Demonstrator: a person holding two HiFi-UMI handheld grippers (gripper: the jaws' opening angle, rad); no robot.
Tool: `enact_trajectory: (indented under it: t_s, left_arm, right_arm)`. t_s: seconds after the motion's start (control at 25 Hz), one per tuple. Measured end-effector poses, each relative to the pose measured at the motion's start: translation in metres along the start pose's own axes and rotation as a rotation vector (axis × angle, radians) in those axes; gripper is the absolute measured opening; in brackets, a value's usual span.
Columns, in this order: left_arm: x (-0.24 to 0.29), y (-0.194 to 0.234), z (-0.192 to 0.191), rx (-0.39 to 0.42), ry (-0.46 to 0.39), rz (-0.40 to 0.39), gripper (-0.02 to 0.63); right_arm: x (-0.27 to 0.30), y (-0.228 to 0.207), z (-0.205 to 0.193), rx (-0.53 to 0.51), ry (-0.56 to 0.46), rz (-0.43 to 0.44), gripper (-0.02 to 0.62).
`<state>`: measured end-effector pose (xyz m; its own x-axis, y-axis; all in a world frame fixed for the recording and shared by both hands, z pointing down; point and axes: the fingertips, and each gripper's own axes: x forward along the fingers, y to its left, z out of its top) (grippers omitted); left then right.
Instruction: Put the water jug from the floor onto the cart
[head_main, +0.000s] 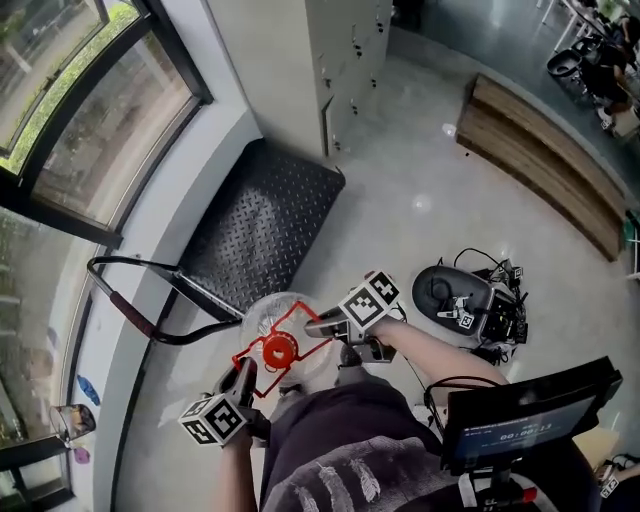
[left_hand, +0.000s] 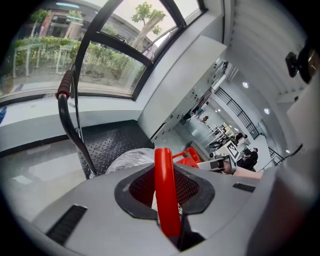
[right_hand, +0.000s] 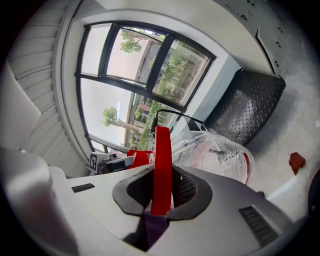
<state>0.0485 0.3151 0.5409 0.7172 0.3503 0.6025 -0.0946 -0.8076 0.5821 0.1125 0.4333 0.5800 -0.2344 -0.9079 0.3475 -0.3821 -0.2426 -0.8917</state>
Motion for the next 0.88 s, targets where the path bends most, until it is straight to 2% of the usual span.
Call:
enact_trajectory:
  t_s: [0.28,0.6,0.8,0.88]
  left_arm:
    - [0.032,-0.026,0.032,-0.015,-0.035,-0.049,0.049]
    - [0.059,0.003,0.044,-0.059,-0.04,-0.078,0.049]
    - [0.062,0.015,0.066,-0.088,-0.022,-0.105,0.049]
    - [0.065,0.026,0.075,-0.11,-0.03,-0.104,0.049]
  right_arm:
    - [-0.031,-0.01,0.043,-0.044,0.0,-0.036,0.048]
    - [-0.014,-0.029,0.071,-0.063,0.024,-0.1,0.048]
    - [-0.007,-0.024,0.094,0.016,-0.01,-0.121,0.048]
    - [0.003,-0.024,0.108,0.008,0.007,-0.141,0.048]
